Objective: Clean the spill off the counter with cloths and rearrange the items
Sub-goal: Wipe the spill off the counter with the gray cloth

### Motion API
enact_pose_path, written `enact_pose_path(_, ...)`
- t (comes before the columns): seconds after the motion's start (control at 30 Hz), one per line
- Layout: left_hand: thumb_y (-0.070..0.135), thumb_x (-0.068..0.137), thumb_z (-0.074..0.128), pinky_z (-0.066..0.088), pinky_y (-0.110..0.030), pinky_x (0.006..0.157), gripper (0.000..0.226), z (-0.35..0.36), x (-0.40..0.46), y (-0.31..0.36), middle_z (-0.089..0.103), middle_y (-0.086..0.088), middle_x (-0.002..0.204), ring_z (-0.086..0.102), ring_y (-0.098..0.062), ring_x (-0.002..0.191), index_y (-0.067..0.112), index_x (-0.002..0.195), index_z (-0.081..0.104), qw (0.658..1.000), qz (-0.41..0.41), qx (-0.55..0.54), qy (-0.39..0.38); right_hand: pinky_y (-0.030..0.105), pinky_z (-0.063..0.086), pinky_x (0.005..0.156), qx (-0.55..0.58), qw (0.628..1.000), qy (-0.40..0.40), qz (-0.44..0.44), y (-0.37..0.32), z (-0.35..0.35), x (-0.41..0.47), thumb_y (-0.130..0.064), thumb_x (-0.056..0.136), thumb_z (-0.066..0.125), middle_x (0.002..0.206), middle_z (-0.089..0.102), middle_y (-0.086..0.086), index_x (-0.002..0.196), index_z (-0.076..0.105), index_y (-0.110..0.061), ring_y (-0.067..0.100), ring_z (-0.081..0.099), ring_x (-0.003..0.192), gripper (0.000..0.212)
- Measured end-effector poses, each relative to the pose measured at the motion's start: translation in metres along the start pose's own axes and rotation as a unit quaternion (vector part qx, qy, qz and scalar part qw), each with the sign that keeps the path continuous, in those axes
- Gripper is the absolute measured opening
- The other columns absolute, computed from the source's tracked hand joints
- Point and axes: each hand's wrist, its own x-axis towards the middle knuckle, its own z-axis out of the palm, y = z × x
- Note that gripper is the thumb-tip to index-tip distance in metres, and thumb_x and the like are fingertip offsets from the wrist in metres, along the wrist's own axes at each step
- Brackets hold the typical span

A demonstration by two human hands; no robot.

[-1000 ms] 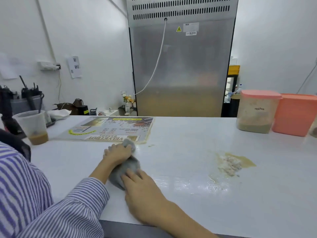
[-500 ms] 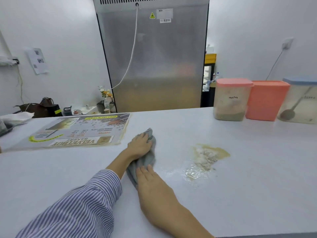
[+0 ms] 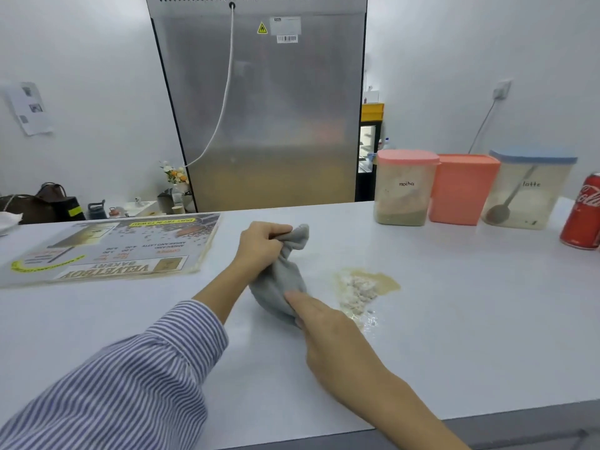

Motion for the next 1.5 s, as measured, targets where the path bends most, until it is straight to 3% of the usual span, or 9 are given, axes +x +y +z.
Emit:
enact_pose_path(0.27, 0.027, 0.1, 0.037, 0.032, -0.024, 0.089, 0.031, -0.062, -0.05, -0.059, 0.058, -0.002, 0.123, 0.049, -0.019, 0.116, 0.016, 0.119, 0.06, 0.992, -0.094, 0.084, -0.009, 0.044, 0.031, 0.106, -0.014, 0.979, -0.172, -0.11, -0.048, 0.049, 0.014, 0.007, 0.088, 0.039, 0.152, 0.022, 0.012, 0.144, 0.027, -0.002, 0.026, 0.011, 0.144, 0.058)
enact_pose_path(0.37, 0.026, 0.101, 0.034, 0.031, -0.024, 0.084, 0.029, -0.039, -0.041, -0.056, 0.052, 0.0, 0.113, 0.045, -0.013, 0.105, 0.011, 0.11, 0.057, 0.993, -0.049, 0.103, -0.028, 0.03, 0.034, 0.108, -0.017, 0.99, -0.088, -0.106, -0.035, 0.05, 0.01, -0.001, 0.082, 0.046, 0.14, 0.049, 0.01, 0.131, 0.053, -0.004, 0.023, 0.037, 0.137, 0.049)
enact_pose_path(0.47, 0.021, 0.098, 0.039, 0.037, -0.037, 0.093, 0.024, 0.0, -0.02, -0.048, 0.06, -0.009, 0.106, 0.052, -0.025, 0.103, 0.003, 0.099, 0.056, 0.985, 0.0, 0.16, -0.057, 0.004, 0.044, 0.08, -0.099, 0.994, -0.045, -0.032, -0.013, 0.048, 0.004, -0.043, 0.059, 0.059, 0.092, 0.071, -0.025, 0.083, 0.076, -0.041, -0.009, 0.066, 0.088, 0.029)
enact_pose_path(0.6, 0.021, 0.097, 0.038, 0.038, -0.035, 0.088, 0.02, 0.061, 0.004, -0.028, 0.053, -0.003, 0.087, 0.046, -0.02, 0.087, 0.01, 0.081, 0.045, 0.978, 0.052, 0.173, -0.106, 0.023, 0.041, 0.096, -0.152, 0.988, 0.005, 0.006, 0.03, 0.049, -0.004, -0.003, 0.098, 0.008, 0.088, 0.075, -0.006, 0.087, 0.077, -0.02, 0.007, 0.072, 0.085, 0.072)
enact_pose_path(0.87, 0.019, 0.097, 0.039, 0.034, -0.03, 0.099, 0.029, 0.12, 0.032, -0.001, 0.056, 0.004, 0.12, 0.047, -0.014, 0.114, 0.017, 0.121, 0.055, 0.965, 0.079, 0.123, -0.217, 0.011, 0.049, 0.078, -0.105, 0.993, 0.011, 0.062, 0.059, 0.025, -0.005, -0.021, 0.068, 0.034, 0.091, 0.074, -0.01, 0.085, 0.078, -0.026, 0.003, 0.07, 0.089, 0.048)
enact_pose_path(1.03, 0.017, 0.1, 0.038, 0.023, -0.015, 0.098, 0.035, 0.128, 0.018, 0.018, 0.042, 0.023, 0.126, 0.037, 0.004, 0.119, 0.025, 0.132, 0.05, 0.954, 0.089, 0.067, -0.277, 0.025, 0.042, 0.091, -0.068, 0.998, 0.013, -0.003, 0.079, -0.006, -0.016, -0.009, 0.091, 0.047, 0.13, 0.044, -0.001, 0.128, 0.048, -0.019, 0.016, 0.046, 0.119, 0.038)
enact_pose_path(1.13, 0.023, 0.101, 0.035, 0.025, -0.01, 0.094, 0.033, 0.137, 0.008, 0.029, 0.042, 0.027, 0.12, 0.038, 0.007, 0.114, 0.026, 0.13, 0.052, 0.946, 0.109, 0.064, -0.298, 0.014, 0.031, 0.064, -0.036, 0.995, 0.088, 0.022, 0.101, -0.025, -0.026, -0.019, 0.069, 0.067, 0.092, 0.054, 0.0, 0.094, 0.067, -0.033, 0.015, 0.044, 0.09, 0.029)
enact_pose_path(1.27, 0.025, 0.102, 0.031, 0.026, 0.007, 0.083, 0.034, 0.147, -0.003, 0.042, 0.045, 0.029, 0.113, 0.04, 0.014, 0.104, 0.023, 0.127, 0.054, 0.938, 0.129, 0.062, -0.316, 0.012, 0.022, 0.07, -0.074, 0.988, 0.121, 0.059, 0.132, -0.05, -0.035, -0.033, 0.058, 0.066, 0.073, 0.033, -0.018, 0.081, 0.068, -0.043, 0.009, 0.045, 0.073, 0.026)
enact_pose_path(1.5, 0.037, 0.102, 0.025, 0.025, -0.018, 0.105, 0.041, 0.154, -0.008, 0.045, 0.048, 0.018, 0.128, 0.04, 0.0, 0.123, 0.024, 0.128, 0.054, 0.939, 0.106, 0.06, -0.323, 0.027, 0.019, 0.075, -0.122, 0.978, 0.108, 0.132, 0.164, -0.088, -0.026, -0.013, 0.078, 0.065, 0.095, 0.044, -0.012, 0.089, 0.064, -0.03, 0.007, 0.037, 0.093, 0.019)
